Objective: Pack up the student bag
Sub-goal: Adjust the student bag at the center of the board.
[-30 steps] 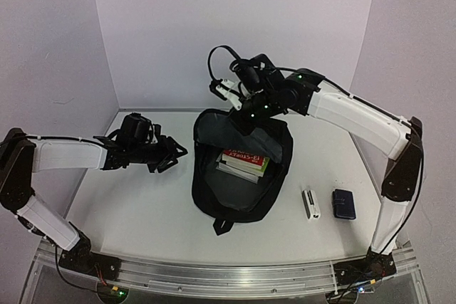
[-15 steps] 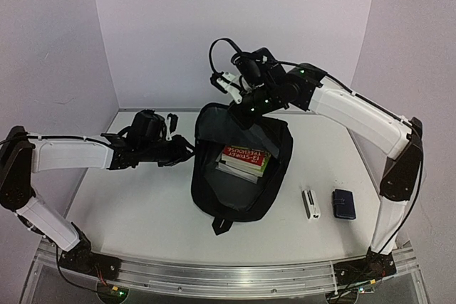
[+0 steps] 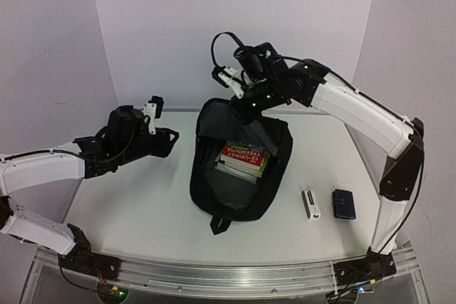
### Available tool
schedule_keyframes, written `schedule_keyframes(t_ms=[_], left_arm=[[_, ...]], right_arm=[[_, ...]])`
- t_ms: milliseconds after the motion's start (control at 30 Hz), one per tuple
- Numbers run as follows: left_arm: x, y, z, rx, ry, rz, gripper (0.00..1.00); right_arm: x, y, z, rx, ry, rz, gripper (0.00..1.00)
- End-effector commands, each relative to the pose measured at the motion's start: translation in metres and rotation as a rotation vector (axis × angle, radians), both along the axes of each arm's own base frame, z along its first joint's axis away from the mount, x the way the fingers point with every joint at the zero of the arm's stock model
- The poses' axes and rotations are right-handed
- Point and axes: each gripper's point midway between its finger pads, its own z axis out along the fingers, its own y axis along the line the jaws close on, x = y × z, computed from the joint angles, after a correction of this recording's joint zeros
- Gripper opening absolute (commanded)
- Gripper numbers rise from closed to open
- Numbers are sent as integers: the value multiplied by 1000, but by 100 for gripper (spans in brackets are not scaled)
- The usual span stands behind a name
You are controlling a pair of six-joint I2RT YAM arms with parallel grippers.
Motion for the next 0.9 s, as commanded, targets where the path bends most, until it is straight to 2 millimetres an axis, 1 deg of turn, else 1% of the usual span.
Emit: schedule_keyframes(t_ms=[0, 67, 100, 167, 233, 300, 333, 400, 500, 567, 667, 733, 767, 867], left_arm=[[3, 4, -2, 16, 2, 23, 32], [2, 2, -7, -10, 53, 23, 34], [1, 1, -8, -26, 72, 22, 35], [-1, -2, -6, -81, 102, 4, 38], [-4, -3, -2, -134, 123, -10, 42], [-8, -4, 2, -181, 143, -22, 44], [-10, -3, 4, -202, 151, -27, 45], [-14, -1, 8, -237, 161, -31, 45], [-21, 1, 10, -279, 180, -41, 46], [-27, -3, 8, -294, 202, -71, 46], [-32, -3, 4, -311, 223, -78, 46], [-34, -2, 8, -322, 216, -84, 46], [-35, -1, 9, -322, 217, -83, 47], [-37, 2, 13, -320, 211, -77, 47]], right_arm=[[3, 13, 67, 175, -121, 20, 0], [-2, 17, 56, 171, -88, 44, 0], [-5, 19, 47, 163, -63, 59, 0], [-16, 26, 19, 151, 21, 113, 0], [-28, 33, -15, 132, 121, 153, 0], [-39, 40, -48, 121, 225, 184, 0], [-44, 43, -63, 116, 271, 195, 0], [-51, 50, -83, 116, 342, 209, 0], [-52, 63, -103, 129, 413, 215, 0], [-48, 75, -107, 153, 439, 213, 0], [-44, 95, -111, 193, 480, 218, 0], [-44, 106, -117, 207, 504, 223, 0], [-44, 110, -125, 204, 518, 224, 0], [-48, 116, -140, 209, 577, 212, 0]])
